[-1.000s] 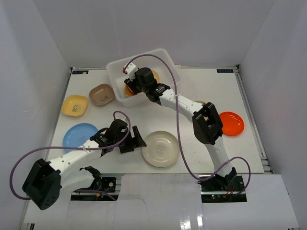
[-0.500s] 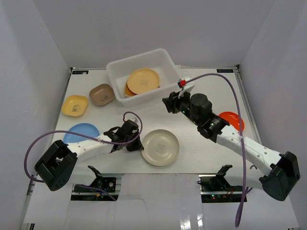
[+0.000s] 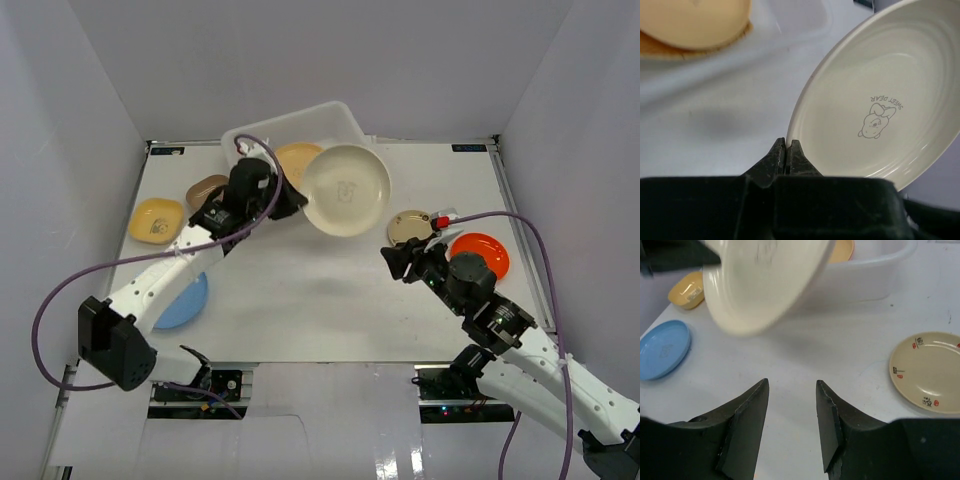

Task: Place the plates into the plastic bin on the countertop

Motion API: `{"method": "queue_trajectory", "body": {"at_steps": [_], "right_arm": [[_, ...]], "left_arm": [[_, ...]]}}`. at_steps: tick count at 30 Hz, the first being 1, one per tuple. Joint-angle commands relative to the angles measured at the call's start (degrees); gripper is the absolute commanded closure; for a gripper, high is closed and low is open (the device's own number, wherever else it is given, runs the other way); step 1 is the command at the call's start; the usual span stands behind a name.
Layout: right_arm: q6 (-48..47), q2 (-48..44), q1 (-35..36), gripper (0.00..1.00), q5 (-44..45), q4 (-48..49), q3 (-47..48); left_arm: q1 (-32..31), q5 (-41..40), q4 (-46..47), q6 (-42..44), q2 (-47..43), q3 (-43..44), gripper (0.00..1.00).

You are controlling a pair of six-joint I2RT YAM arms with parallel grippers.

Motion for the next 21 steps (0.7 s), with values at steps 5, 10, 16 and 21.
{"method": "queue_trajectory", "body": {"at_steps": [5,10,16,21], "right_arm": [[4.12,2.83,0.27,0.51,-5.68,-0.94,-3.32],[6.32,6.52,0.54,0.51,-10.6,2.84,-4.55],[7.64,11.61,0.8,0.51,-13.16,7.58,-5.52],[8.87,16.97,2.12,0.51,-14.39,10.83,-5.43]], "left_arm": [[13.03,-1.57,-2.42,5.67,21.61,21.85,1.0],[16.11,-4.21,-4.45,7.08,34.03,34.59,1.0],[17.69,-7.37,-6.39,7.79,43.98,41.47,1.0],[18.83,-8.16,-6.3,7.52,44.43,40.25,0.68]]}}
